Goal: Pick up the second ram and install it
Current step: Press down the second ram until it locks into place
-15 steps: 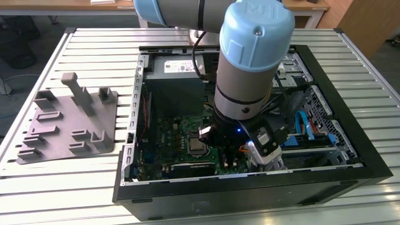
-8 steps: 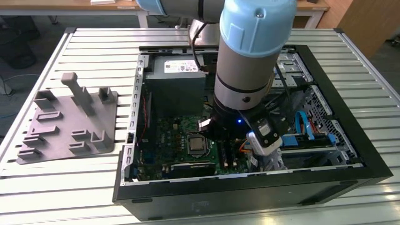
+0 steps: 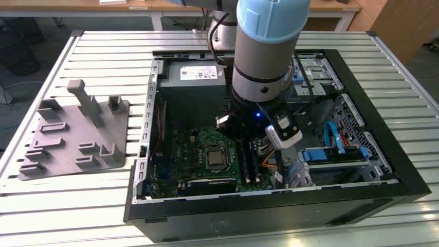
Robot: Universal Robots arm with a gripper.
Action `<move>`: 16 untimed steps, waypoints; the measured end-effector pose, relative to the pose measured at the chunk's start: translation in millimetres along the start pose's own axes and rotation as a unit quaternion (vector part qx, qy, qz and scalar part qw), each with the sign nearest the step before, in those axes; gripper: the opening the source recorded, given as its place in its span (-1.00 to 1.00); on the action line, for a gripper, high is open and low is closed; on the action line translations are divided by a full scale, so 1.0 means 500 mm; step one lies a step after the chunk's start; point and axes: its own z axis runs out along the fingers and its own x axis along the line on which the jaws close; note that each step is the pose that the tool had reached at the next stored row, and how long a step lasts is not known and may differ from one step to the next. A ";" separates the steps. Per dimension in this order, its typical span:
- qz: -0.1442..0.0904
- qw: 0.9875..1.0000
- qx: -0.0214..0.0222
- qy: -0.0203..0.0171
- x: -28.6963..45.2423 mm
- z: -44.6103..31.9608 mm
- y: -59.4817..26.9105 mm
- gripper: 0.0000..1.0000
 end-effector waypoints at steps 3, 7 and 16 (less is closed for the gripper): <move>0.000 1.000 0.000 0.000 0.000 -0.014 0.003 -0.80; 0.000 1.000 0.000 0.000 -0.001 -0.051 0.004 -0.80; 0.000 1.000 -0.001 0.000 -0.002 -0.065 0.005 -0.80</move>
